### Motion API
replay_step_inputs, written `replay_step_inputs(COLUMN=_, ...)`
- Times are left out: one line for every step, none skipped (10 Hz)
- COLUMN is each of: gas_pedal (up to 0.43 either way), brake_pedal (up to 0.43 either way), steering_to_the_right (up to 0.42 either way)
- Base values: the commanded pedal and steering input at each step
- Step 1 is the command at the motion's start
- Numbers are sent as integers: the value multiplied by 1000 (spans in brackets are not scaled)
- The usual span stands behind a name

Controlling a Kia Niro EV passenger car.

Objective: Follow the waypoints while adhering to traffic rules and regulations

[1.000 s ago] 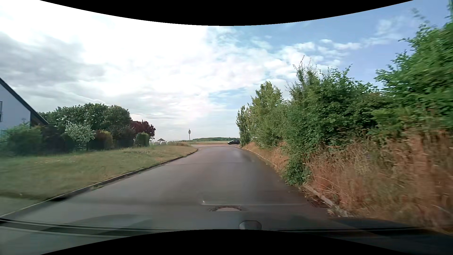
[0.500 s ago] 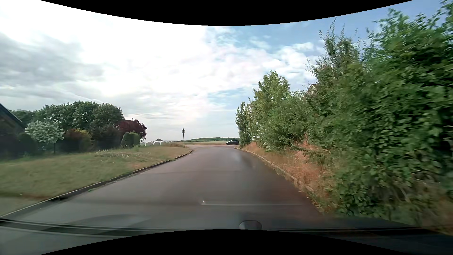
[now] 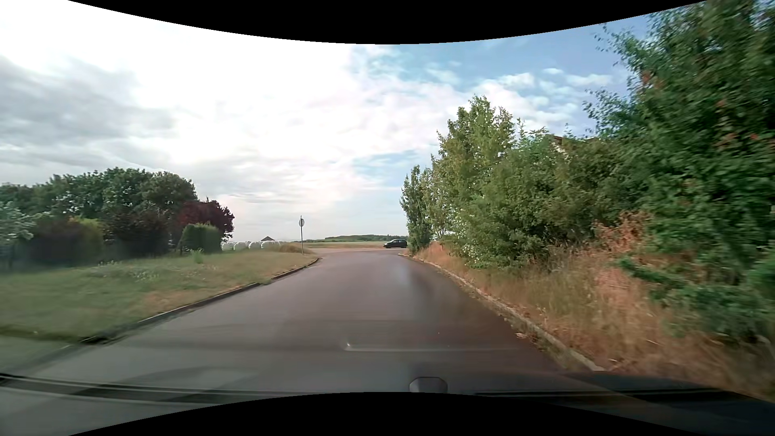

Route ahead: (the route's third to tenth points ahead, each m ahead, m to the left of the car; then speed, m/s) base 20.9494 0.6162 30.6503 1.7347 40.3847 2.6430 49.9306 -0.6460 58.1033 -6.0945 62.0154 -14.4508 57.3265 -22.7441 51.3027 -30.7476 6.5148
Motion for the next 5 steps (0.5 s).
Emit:
replay_step_inputs(gas_pedal=87, brake_pedal=0, steering_to_the_right=-2)
replay_step_inputs(gas_pedal=87, brake_pedal=0, steering_to_the_right=-6)
replay_step_inputs(gas_pedal=87, brake_pedal=0, steering_to_the_right=-11)
replay_step_inputs(gas_pedal=87, brake_pedal=0, steering_to_the_right=-18)
replay_step_inputs(gas_pedal=87, brake_pedal=0, steering_to_the_right=-21)
